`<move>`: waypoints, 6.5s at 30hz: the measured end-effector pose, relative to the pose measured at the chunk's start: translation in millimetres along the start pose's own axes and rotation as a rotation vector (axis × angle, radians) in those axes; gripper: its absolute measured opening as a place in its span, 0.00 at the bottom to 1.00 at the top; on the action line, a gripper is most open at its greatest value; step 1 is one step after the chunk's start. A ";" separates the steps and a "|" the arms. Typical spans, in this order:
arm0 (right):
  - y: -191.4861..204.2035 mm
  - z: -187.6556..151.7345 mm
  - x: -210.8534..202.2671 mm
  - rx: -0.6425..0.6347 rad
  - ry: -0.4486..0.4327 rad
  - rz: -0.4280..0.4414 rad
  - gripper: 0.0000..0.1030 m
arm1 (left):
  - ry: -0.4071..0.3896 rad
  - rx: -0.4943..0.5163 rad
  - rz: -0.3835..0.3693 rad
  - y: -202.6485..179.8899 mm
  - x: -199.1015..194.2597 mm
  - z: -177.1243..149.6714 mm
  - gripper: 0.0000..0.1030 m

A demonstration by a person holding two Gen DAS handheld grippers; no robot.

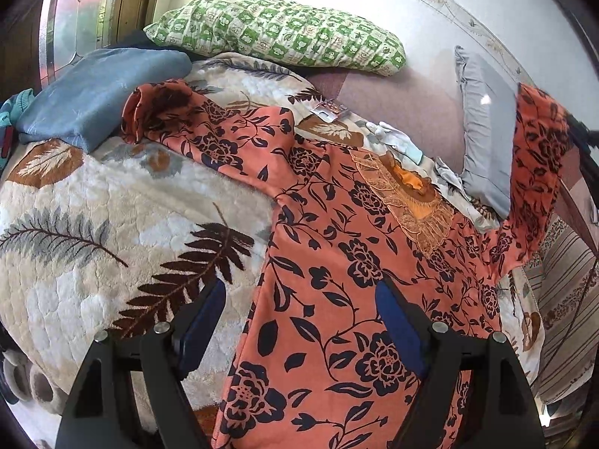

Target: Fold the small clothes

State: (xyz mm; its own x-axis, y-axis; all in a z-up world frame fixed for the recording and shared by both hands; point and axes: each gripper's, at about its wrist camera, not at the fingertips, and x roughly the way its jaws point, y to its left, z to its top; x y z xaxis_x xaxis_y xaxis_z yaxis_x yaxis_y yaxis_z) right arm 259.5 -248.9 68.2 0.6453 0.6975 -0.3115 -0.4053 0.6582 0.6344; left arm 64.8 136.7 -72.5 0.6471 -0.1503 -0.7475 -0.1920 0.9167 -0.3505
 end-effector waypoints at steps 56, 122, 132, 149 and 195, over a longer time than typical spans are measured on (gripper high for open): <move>-173.7 -158.5 -13.9 0.177 0.121 -0.502 0.76 | -0.028 0.011 0.375 107.5 42.7 111.3 0.80; -179.9 -157.9 14.2 0.194 0.162 -0.328 0.80 | -0.008 0.304 0.309 -84.2 121.7 103.0 0.80; -232.0 -137.8 119.0 0.219 0.424 -0.519 0.19 | 0.093 0.376 0.414 -64.3 184.9 81.1 0.81; -234.4 -149.9 78.6 0.146 0.397 -0.571 0.55 | -0.032 0.208 0.265 -57.7 127.6 88.6 0.82; -170.5 -161.2 -63.4 0.136 0.258 -0.488 0.78 | -0.044 0.250 0.254 -36.4 64.0 62.2 0.93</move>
State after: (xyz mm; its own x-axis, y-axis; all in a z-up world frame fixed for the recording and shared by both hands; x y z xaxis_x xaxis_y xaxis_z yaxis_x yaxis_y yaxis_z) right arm 183.3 -359.7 -134.2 0.5508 0.3794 -0.7434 -0.0015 0.8912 0.4537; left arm 159.1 116.8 -72.5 0.6340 0.1052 -0.7661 -0.1679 0.9858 -0.0036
